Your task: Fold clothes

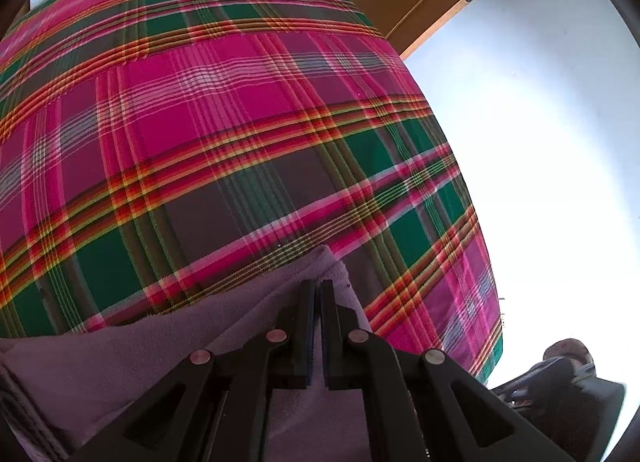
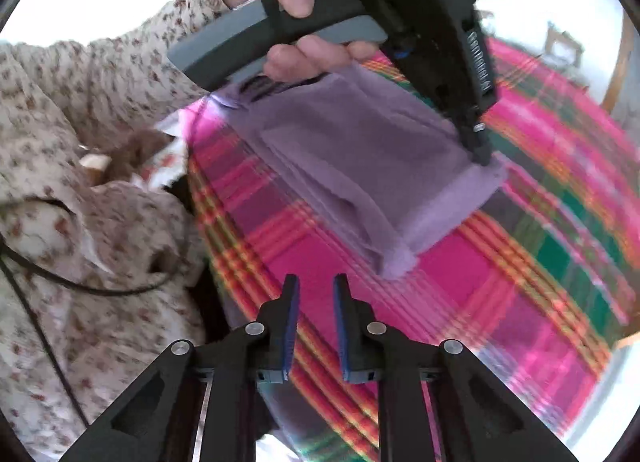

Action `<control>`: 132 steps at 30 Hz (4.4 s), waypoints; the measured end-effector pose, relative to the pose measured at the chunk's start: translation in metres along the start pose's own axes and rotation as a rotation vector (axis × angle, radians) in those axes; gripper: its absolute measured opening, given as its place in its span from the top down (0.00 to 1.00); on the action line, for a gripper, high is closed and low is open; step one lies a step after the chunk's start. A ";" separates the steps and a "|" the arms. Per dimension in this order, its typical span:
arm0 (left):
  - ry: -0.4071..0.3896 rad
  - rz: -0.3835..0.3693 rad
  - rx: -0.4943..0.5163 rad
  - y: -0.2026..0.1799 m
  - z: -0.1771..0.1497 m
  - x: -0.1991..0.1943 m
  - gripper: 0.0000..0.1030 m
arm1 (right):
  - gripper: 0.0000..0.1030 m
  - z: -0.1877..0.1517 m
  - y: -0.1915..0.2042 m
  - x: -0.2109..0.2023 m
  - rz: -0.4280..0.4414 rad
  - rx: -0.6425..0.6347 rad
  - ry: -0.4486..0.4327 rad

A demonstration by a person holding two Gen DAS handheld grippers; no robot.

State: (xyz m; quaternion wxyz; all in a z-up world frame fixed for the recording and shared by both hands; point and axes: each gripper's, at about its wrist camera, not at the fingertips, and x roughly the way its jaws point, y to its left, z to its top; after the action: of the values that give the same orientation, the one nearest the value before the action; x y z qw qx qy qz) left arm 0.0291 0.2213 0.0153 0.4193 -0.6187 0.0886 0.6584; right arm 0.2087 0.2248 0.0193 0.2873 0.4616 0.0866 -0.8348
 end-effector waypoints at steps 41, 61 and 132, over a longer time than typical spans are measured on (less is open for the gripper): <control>-0.059 -0.032 0.028 -0.008 -0.021 -0.035 0.89 | 0.94 0.010 -0.012 -0.017 -0.201 0.170 -0.164; -0.245 -0.022 -0.162 0.086 -0.116 -0.134 0.83 | 0.85 0.012 0.025 0.008 -0.398 0.120 -0.053; -0.398 -0.078 -0.680 0.332 -0.279 -0.188 0.75 | 0.33 0.227 0.247 0.232 -0.196 -0.234 -0.234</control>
State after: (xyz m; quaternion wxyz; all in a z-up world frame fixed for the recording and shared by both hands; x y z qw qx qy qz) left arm -0.0065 -0.2493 -0.0117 0.2242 -0.5855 -0.2409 0.7409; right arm 0.0883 -0.1630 -0.0142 0.2644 0.3140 0.1934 -0.8911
